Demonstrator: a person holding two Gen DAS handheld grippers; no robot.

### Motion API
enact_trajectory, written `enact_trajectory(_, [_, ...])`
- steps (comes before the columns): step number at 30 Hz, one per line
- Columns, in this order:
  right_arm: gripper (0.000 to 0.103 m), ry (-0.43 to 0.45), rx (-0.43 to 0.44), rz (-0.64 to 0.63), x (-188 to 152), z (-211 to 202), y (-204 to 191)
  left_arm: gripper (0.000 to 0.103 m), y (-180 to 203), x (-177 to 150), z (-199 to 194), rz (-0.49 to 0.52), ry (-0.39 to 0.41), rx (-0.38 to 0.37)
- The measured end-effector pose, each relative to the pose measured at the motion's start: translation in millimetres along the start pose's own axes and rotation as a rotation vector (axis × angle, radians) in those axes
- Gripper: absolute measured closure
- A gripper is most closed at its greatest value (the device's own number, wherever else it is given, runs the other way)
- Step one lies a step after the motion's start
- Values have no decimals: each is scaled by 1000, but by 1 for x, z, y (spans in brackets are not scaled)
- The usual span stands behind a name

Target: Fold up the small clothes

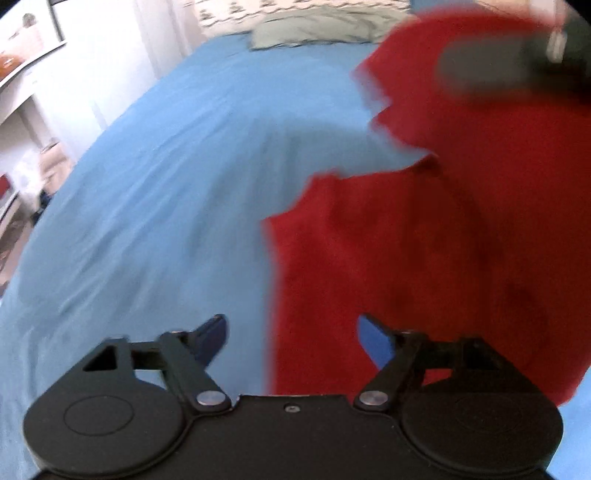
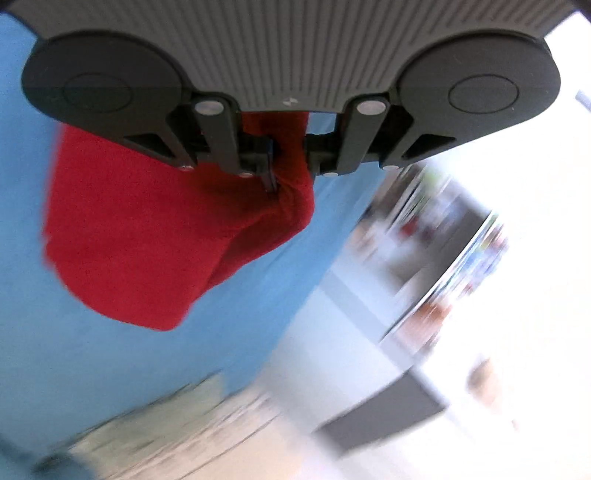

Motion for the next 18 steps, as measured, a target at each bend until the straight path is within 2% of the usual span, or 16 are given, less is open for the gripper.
enact_trajectory(2, [75, -125, 54, -50, -34, 38, -16, 13, -24, -18, 1, 1, -18, 32])
enact_trajectory(5, [75, -257, -11, -115, -82, 84, -8, 13, -52, -48, 4, -24, -62, 46])
enact_trajectory(8, [75, -278, -48, -138, -101, 100, -3, 13, -70, -67, 0, -66, -71, 39])
enact_trajectory(11, [67, -269, -71, -233, -103, 105, -15, 13, -78, -77, -7, -99, -71, 25])
enact_trajectory(14, [18, -271, -63, -269, -105, 104, -27, 13, -77, -76, -19, -113, -61, 5])
enact_trajectory(18, [6, -180, -44, -181, -88, 64, -26, 13, -75, -68, -39, -123, -34, -37])
Point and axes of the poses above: each gripper's, at about its wrist camera, not at the fingertips, and z roughly the way its jaws point, y to its right, x to its top, the point moved 10 cm from there along z, roughly the way its jaws point, and after that the axes turned 6 degrees about -x, right-handed, at the moved point
